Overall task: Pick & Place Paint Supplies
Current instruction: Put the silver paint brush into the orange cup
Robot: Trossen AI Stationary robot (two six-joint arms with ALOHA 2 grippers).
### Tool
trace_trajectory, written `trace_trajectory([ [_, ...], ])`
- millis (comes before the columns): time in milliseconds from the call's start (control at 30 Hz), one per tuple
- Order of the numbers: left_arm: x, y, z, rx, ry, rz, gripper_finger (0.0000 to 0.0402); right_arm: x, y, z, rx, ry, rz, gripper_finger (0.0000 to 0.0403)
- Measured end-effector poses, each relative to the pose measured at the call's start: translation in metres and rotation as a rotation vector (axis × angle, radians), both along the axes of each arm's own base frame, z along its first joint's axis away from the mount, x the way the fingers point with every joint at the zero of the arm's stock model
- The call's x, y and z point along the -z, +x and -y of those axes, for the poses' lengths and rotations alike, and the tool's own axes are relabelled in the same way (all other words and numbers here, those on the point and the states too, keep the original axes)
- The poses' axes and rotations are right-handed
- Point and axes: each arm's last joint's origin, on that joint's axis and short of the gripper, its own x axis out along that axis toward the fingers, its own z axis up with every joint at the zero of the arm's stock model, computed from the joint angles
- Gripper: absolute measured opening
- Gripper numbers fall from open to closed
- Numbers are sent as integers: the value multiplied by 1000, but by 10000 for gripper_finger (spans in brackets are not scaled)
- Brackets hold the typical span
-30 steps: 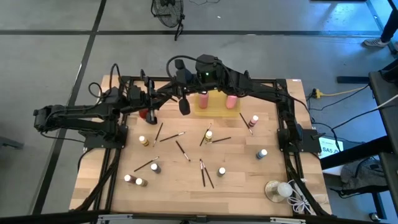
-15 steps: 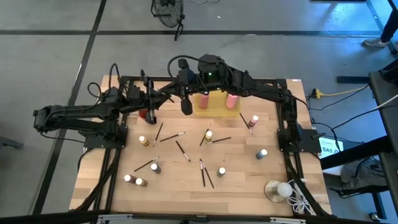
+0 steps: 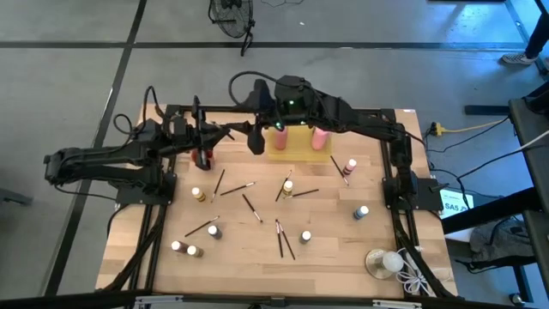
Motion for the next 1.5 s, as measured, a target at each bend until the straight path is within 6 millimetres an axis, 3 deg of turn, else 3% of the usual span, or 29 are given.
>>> trace_trajectory([
  [233,2,-23,2,-97,-63,-64,21,-28,-27,-6,-1,-16,46,237],
  [400,10,-45,4,-186,-109,-154,21,-31,-39,-12,-91,-21,-4,231],
  [667,29,-71,7,-281,-250,-256,21,-30,-39,-32,-209,-74,-13,223],
  [933,61,-82,8,-300,-310,-219,21,-30,-39,-41,-236,-95,-12,217],
  [1500,103,-92,8,-368,-355,-195,21,-26,-40,-52,-242,-3,-64,217],
])
